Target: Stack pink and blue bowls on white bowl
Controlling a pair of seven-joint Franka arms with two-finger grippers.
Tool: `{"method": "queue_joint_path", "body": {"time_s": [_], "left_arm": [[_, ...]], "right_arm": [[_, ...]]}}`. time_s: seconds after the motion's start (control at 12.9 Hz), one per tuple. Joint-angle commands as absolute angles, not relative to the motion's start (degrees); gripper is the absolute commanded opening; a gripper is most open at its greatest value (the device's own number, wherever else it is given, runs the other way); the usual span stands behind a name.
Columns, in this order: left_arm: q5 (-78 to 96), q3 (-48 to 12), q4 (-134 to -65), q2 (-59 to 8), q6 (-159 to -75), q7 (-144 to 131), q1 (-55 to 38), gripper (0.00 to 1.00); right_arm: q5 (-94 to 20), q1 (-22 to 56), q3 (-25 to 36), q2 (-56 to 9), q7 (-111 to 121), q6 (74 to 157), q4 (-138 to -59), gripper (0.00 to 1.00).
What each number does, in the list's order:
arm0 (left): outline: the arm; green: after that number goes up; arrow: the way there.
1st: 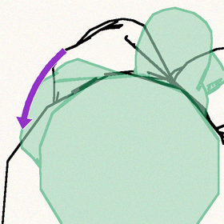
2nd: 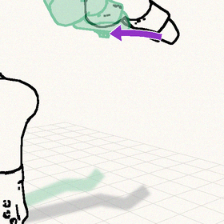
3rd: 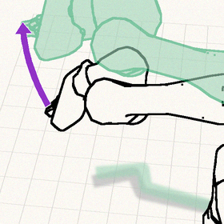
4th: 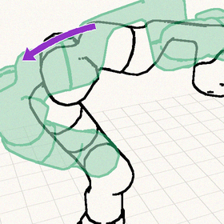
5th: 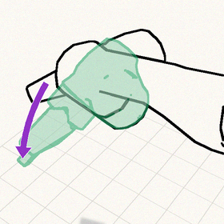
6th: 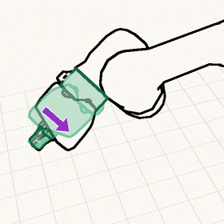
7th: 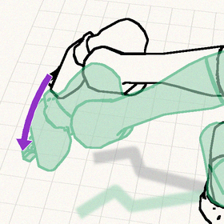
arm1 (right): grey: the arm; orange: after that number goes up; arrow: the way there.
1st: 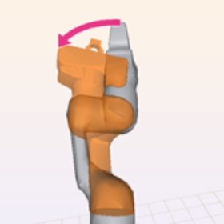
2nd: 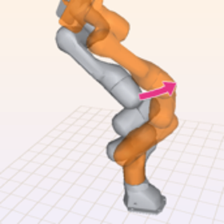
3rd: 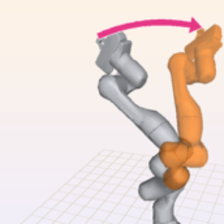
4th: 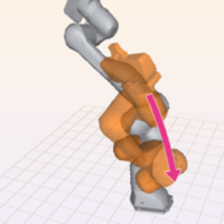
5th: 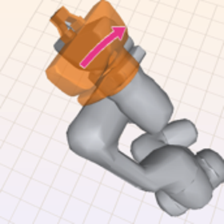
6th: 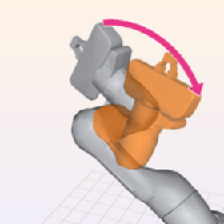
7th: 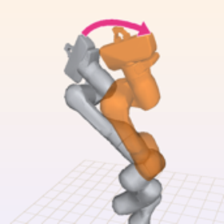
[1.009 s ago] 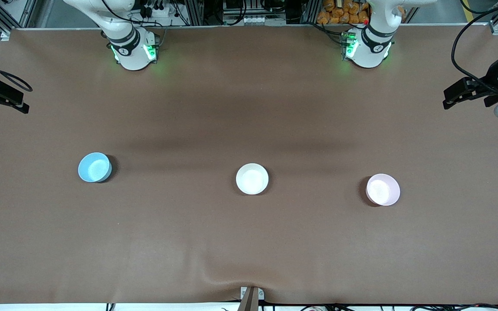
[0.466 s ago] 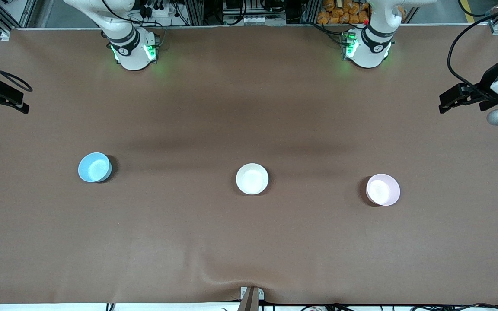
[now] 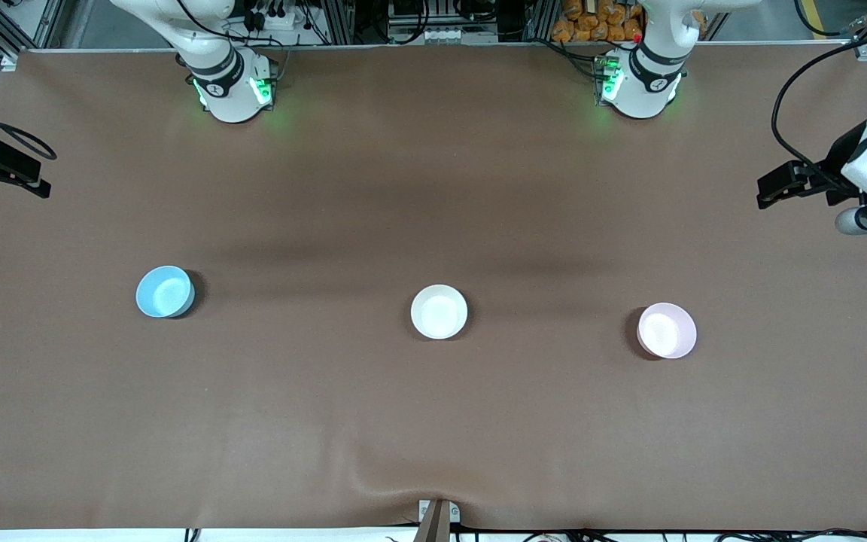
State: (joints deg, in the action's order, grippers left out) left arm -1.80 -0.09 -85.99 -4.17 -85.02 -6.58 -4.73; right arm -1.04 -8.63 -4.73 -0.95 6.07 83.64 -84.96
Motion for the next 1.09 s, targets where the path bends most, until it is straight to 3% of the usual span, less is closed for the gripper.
{"method": "queue_joint_path", "body": {"time_s": [0.0,0.7,1.01], "left_arm": [[-2.64,-0.26,-84.90,-6.76,-87.35,-6.33,-4.48,1.00],[-2.37,-0.26,-85.17,-14.67,-95.88,-6.42,-4.48,1.00],[-2.29,-0.26,-88.58,-19.94,-105.78,-6.77,-4.40,1.00]], "right_arm": [[-1.05,-9.84,-5.54,-1.05,6.94,83.23,-84.64,1.00],[-1.05,-9.93,-5.54,-1.05,6.86,83.14,-84.64,1.00],[-1.05,-9.93,-5.54,-1.05,6.86,83.14,-84.64,1.00]]}}
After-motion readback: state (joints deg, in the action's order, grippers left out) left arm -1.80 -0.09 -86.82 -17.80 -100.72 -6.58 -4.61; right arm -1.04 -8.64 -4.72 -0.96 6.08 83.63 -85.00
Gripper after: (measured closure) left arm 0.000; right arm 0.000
